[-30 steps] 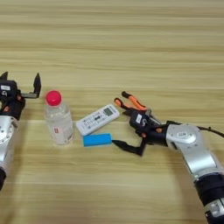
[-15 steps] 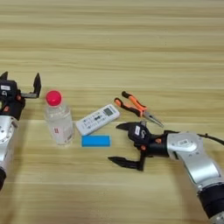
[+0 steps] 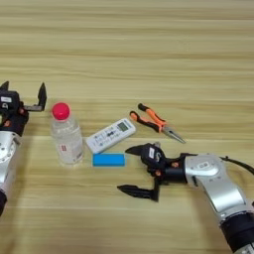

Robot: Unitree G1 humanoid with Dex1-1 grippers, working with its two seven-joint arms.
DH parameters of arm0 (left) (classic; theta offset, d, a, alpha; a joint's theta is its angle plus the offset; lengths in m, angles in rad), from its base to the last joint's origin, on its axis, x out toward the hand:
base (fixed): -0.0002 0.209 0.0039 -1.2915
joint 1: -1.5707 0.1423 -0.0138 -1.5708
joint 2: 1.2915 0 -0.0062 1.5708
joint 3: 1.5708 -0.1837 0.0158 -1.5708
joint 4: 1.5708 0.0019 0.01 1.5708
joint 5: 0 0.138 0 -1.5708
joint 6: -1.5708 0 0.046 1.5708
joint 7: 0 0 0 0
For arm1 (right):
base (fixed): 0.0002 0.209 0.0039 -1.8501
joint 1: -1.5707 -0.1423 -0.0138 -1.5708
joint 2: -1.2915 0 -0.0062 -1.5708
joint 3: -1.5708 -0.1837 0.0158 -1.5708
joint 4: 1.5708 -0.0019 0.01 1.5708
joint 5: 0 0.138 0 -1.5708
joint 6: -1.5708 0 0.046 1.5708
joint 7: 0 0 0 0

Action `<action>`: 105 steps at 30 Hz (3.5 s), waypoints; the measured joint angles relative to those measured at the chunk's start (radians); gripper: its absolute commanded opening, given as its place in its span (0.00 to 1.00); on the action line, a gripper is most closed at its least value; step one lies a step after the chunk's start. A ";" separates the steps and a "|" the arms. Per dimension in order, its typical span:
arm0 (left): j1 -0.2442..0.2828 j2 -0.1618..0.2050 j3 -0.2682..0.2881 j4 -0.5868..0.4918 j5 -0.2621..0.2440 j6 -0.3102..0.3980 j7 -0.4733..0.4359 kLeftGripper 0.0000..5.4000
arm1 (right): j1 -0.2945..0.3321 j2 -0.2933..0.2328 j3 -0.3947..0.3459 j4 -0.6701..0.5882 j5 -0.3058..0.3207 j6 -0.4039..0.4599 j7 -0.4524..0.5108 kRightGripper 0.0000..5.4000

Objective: Move the objects on the table

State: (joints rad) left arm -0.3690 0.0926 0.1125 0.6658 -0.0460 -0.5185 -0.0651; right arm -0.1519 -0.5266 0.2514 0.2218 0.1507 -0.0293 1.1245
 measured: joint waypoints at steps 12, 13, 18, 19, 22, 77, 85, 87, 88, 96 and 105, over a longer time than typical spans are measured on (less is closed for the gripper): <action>0.000 -0.001 -0.001 0.000 0.000 0.000 0.002 1.00 | -0.050 0.051 0.018 0.056 0.010 0.016 0.016 0.79; 0.000 -0.001 -0.001 0.000 0.001 0.000 0.003 1.00 | -0.051 0.051 0.019 0.056 0.010 0.016 0.017 0.76; 0.000 -0.002 -0.003 0.000 0.001 0.000 0.003 1.00 | -0.051 0.053 0.025 0.054 0.010 0.017 0.020 0.65; 0.000 -0.002 -0.003 0.000 0.001 0.000 0.003 1.00 | -0.051 0.053 0.026 0.054 0.010 0.017 0.020 0.63; 0.000 -0.002 -0.003 0.000 0.001 0.000 0.003 1.00 | -0.051 0.053 0.029 0.052 0.011 0.018 0.023 0.57; 0.000 -0.002 -0.005 0.000 0.001 0.000 0.005 1.00 | 0.103 -0.032 0.164 -0.252 0.002 0.050 0.124 0.26; 0.000 -0.002 -0.004 0.000 0.001 0.000 0.005 1.00 | 0.100 -0.032 0.180 -0.226 -0.007 0.020 0.124 0.41; 0.000 -0.002 -0.004 0.000 0.001 0.000 0.005 1.00 | 0.100 -0.032 0.183 -0.228 -0.004 0.020 0.126 0.44; 0.000 -0.002 -0.004 0.000 0.001 0.000 0.005 1.00 | 0.100 -0.032 0.183 -0.228 -0.004 0.020 0.126 0.46; 0.000 -0.002 -0.004 0.000 0.001 0.000 0.005 1.00 | 0.101 -0.032 0.157 -0.231 0.031 0.038 0.122 0.61; -0.001 -0.002 -0.004 0.001 0.001 0.000 0.005 1.00 | 0.054 0.005 -0.027 -0.347 0.288 0.136 0.084 0.77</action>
State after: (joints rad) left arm -0.3695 0.0902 0.1083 0.6665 -0.0455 -0.5188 -0.0603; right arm -0.0976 -0.5212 0.2239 -0.1253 0.4390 0.1068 1.2086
